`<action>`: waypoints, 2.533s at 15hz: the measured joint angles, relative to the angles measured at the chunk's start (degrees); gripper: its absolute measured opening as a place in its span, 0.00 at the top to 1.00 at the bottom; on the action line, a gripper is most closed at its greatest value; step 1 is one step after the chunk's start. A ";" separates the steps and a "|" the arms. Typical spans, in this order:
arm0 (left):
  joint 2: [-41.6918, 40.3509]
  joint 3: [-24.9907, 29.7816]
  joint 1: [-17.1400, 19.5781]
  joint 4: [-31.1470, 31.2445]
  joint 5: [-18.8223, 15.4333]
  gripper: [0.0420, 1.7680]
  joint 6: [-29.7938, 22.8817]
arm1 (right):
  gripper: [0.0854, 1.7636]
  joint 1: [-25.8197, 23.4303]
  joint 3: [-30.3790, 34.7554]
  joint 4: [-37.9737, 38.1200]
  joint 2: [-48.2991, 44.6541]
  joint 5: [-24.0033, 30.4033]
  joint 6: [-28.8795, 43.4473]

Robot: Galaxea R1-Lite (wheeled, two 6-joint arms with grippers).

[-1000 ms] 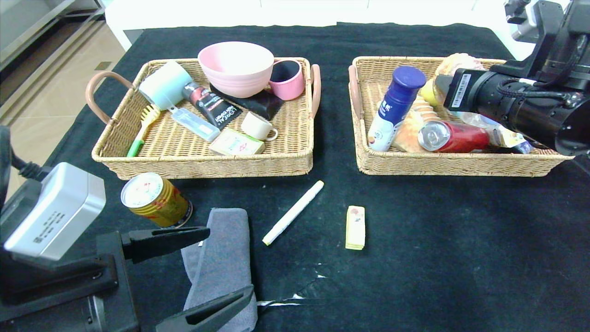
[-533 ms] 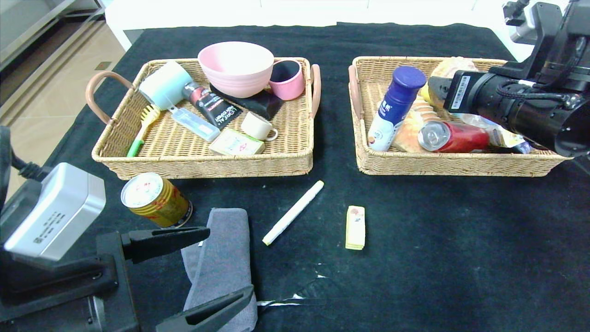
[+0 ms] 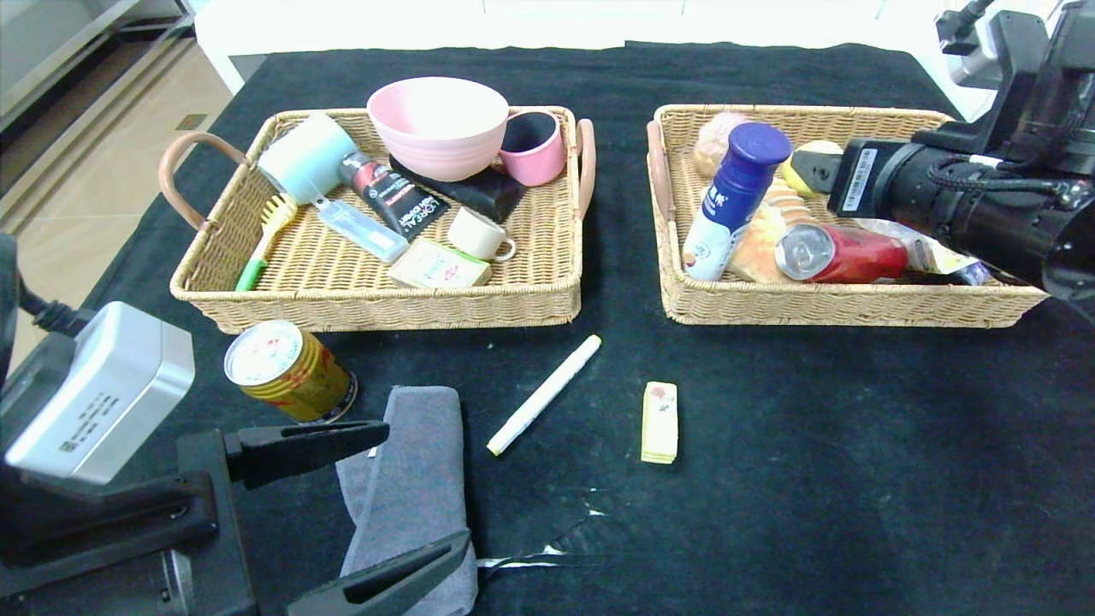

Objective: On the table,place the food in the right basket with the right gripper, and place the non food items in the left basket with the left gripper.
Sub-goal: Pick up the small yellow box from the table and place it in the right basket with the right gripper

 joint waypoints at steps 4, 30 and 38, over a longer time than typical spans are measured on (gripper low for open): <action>-0.10 0.00 -0.02 0.01 -0.01 0.03 0.02 | 0.07 1.90 3.88 6.14 -4.46 -0.02 0.01; -2.91 -0.52 0.00 -0.02 1.45 0.03 2.40 | 0.04 30.01 5.14 20.18 5.42 -18.47 14.69; -4.53 -0.89 0.00 0.01 1.45 0.03 2.79 | 0.04 29.66 4.11 18.65 11.59 -19.80 14.90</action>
